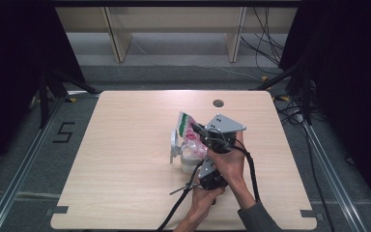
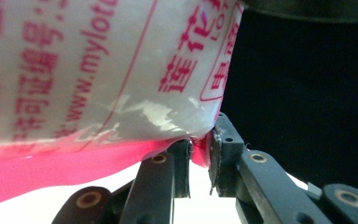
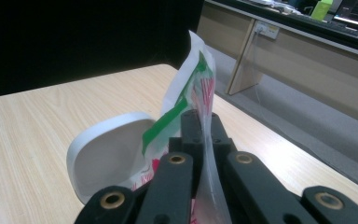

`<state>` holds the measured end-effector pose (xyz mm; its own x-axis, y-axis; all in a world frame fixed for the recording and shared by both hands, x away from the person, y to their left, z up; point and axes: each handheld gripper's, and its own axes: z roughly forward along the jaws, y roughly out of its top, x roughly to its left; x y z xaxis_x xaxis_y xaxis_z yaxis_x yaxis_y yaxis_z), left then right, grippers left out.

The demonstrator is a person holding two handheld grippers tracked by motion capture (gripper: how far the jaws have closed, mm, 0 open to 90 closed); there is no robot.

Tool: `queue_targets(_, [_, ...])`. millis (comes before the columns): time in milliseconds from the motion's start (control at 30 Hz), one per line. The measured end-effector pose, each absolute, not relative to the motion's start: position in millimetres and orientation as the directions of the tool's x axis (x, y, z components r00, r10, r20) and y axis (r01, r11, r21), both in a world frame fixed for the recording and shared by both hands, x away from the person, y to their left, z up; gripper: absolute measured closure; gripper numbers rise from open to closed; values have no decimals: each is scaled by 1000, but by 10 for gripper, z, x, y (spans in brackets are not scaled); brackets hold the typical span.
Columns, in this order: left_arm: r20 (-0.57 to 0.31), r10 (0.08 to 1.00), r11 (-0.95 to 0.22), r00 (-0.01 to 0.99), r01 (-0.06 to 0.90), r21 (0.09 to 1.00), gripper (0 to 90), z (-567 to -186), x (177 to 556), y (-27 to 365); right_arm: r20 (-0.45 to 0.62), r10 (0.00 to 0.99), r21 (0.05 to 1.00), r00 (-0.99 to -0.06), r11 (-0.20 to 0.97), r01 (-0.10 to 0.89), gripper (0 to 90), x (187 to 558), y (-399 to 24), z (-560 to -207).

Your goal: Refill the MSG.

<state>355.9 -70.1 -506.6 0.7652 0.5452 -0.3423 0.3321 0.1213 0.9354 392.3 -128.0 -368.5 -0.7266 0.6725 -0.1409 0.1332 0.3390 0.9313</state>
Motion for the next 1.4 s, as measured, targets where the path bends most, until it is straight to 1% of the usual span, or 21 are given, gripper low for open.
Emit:
queue_targets(100, [-320, 543, 96, 776, 322, 942, 796, -5076, 3575, -692, -172, 683, 931, -710, 349, 111, 900, 3939, -1294, -3685])
queue_targets(167, [-328, 540, 108, 775, 323, 940, 796, -5081, 3572, -702, -147, 674, 930, -724, 344, 132, 900, 3944, -1297, -3694])
queue_targets(200, [-325, 540, 104, 776, 321, 941, 796, -5080, 3572, -698, -164, 672, 930, -723, 350, 115, 900, 3954, -1301, -3693])
queue_targets(233, [-325, 541, 106, 776, 321, 941, 796, -5078, 3570, -697, -158, 678, 928, -718, 351, 127, 900, 3940, -1302, -3689])
queue_targets(333, [-324, 540, 106, 777, 319, 942, 796, -5078, 3571, -697, -182, 678, 929, -712, 357, 103, 900, 3946, -1306, -3682])
queue_targets(367, [-325, 540, 107, 776, 319, 942, 796, -5079, 3573, -700, -172, 681, 930, -712, 350, 111, 900, 3941, -1302, -3687])
queue_targets(433, [-249, 538, 4, 806, 292, 956, 797, -5083, 3592, -636, -167, 682, 930, -712, 349, 115, 900, 3943, -1305, -3687])
queue_targets(533, [-250, 539, 8, 804, 292, 956, 796, -5087, 3594, -636, -163, 682, 930, -713, 348, 120, 900, 3949, -1317, -3682])
queue_targets(567, [-283, 541, 52, 792, 304, 951, 796, -5089, 3585, -666, -157, 680, 928, -716, 349, 128, 900, 3944, -1317, -3681])
queue_targets(600, [-282, 542, 52, 792, 304, 951, 796, -5090, 3584, -664, -161, 684, 931, -712, 345, 121, 900, 3945, -1313, -3684])
queue_targets(633, [-249, 543, 5, 802, 293, 956, 796, -5088, 3588, -631, -162, 686, 932, -709, 342, 118, 900, 3945, -1309, -3686])
queue_targets(667, [-279, 541, 45, 794, 304, 952, 796, -5088, 3581, -656, -161, 685, 932, -710, 342, 120, 900, 3944, -1308, -3685])
queue_targets(700, [-276, 562, 29, 779, 316, 948, 796, -5076, 3568, -652, -159, 685, 932, -711, 341, 120, 900, 3942, -1306, -3686])
queue_targets(733, [-281, 556, 39, 782, 313, 949, 796, -5082, 3573, -656, -172, 682, 931, -710, 348, 108, 900, 3948, -1309, -3685])
queue_targets(767, [-246, 553, -7, 796, 300, 954, 797, -5085, 3586, -624, -163, 682, 932, -713, 344, 117, 900, 3943, -1305, -3688])
queue_targets(900, [-246, 551, -6, 797, 299, 954, 796, -5087, 3591, -623, -178, 685, 931, -706, 350, 105, 900, 3954, -1314, -3685])
queue_targets(1000, [-244, 553, -8, 796, 299, 954, 796, -5090, 3592, -622, -165, 681, 931, -713, 346, 115, 900, 3946, -1305, -3690])
queue_targets(1033, [-277, 556, 37, 784, 309, 950, 796, -5090, 3582, -653, -164, 681, 931, -714, 345, 116, 900, 3945, -1305, -3688])
queue_targets(1300, [-278, 557, 40, 782, 309, 950, 796, -5093, 3592, -647, -150, 672, 930, -725, 345, 127, 900, 3934, -1295, -3686])
queue_targets(1367, [-280, 567, 34, 775, 317, 948, 796, -5090, 3588, -646, -171, 674, 930, -719, 352, 108, 900, 3940, -1292, -3687])
queue_targets(1400, [-314, 556, 83, 769, 325, 942, 796, -5096, 3585, -671, -153, 668, 926, -728, 354, 130, 900, 3932, -1279, -3695])
